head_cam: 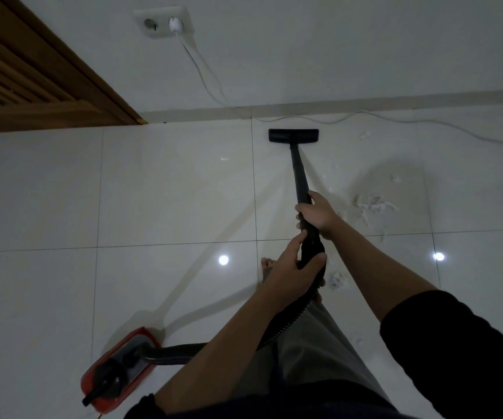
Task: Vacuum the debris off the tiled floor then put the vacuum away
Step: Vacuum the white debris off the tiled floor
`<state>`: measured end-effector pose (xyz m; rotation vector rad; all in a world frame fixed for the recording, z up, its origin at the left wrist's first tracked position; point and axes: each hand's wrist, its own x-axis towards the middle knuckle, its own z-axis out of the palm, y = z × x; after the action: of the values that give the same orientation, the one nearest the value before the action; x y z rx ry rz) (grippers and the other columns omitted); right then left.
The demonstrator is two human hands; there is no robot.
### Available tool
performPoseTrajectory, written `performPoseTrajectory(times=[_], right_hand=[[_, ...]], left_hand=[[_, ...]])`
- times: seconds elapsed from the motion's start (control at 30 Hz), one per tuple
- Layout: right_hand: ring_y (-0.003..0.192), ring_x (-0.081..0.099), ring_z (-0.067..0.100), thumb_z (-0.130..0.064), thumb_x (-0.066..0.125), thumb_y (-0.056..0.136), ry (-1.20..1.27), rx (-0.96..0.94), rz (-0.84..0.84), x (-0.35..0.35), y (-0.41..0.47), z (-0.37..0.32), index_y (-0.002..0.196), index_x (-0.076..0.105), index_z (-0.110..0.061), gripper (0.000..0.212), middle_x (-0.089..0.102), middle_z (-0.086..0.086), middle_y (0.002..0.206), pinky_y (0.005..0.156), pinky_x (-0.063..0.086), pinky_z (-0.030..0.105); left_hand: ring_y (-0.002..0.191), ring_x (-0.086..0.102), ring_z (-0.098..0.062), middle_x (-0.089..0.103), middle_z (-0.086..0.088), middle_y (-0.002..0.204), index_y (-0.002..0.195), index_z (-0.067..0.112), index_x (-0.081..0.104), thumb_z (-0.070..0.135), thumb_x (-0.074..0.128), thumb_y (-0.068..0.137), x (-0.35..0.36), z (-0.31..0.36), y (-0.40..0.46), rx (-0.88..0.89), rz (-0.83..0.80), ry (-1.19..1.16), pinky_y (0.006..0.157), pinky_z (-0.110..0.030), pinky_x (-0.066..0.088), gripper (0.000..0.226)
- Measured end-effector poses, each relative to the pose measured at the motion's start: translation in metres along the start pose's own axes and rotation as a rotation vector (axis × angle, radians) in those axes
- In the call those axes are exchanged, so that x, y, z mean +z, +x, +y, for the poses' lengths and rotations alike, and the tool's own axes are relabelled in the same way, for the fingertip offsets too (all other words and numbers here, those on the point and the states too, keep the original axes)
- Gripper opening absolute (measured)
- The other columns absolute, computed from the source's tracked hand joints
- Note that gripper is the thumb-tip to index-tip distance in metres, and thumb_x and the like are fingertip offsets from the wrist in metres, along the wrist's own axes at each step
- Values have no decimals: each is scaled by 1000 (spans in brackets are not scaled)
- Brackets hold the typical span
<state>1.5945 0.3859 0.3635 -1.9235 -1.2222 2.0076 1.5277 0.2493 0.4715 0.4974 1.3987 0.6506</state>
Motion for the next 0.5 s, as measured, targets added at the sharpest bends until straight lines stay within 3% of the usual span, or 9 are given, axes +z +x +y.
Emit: performPoseTrajectory(times=[0.17, 0.3, 0.4, 0.5], right_hand=[[57, 52, 20, 1, 51, 96, 11, -19, 20, 3, -26, 22, 133, 43, 6, 39, 52, 12, 74, 55, 51, 33], [58, 51, 20, 2, 50, 96, 0, -53, 35, 0, -50, 40, 131, 44, 7, 35, 50, 12, 74, 51, 50, 30], [60, 50, 20, 2, 50, 96, 8, -62, 34, -6, -65, 55, 131, 45, 5, 35, 49, 12, 76, 50, 49, 30], [60, 52, 20, 0, 51, 96, 4, -63, 31, -12, -77, 73, 130, 45, 2, 34, 51, 12, 77, 52, 49, 30]], left_hand=[[63, 63, -19, 62, -14, 99, 152, 23, 21, 22, 52, 99, 9, -16, -27, 27, -8, 14, 52, -27, 57, 62], [82, 67, -25, 59, -5, 104, 151, 21, 25, 20, 52, 99, 24, -31, -56, 67, -7, 12, 53, -23, 57, 59], [67, 61, -14, 56, 1, 97, 150, 22, 26, 20, 49, 99, 37, -40, -73, 91, -6, 78, 47, -12, 49, 55], [57, 58, -18, 55, -8, 96, 143, 23, 34, 20, 48, 99, 51, -52, -86, 93, -19, 82, 47, -17, 52, 46]])
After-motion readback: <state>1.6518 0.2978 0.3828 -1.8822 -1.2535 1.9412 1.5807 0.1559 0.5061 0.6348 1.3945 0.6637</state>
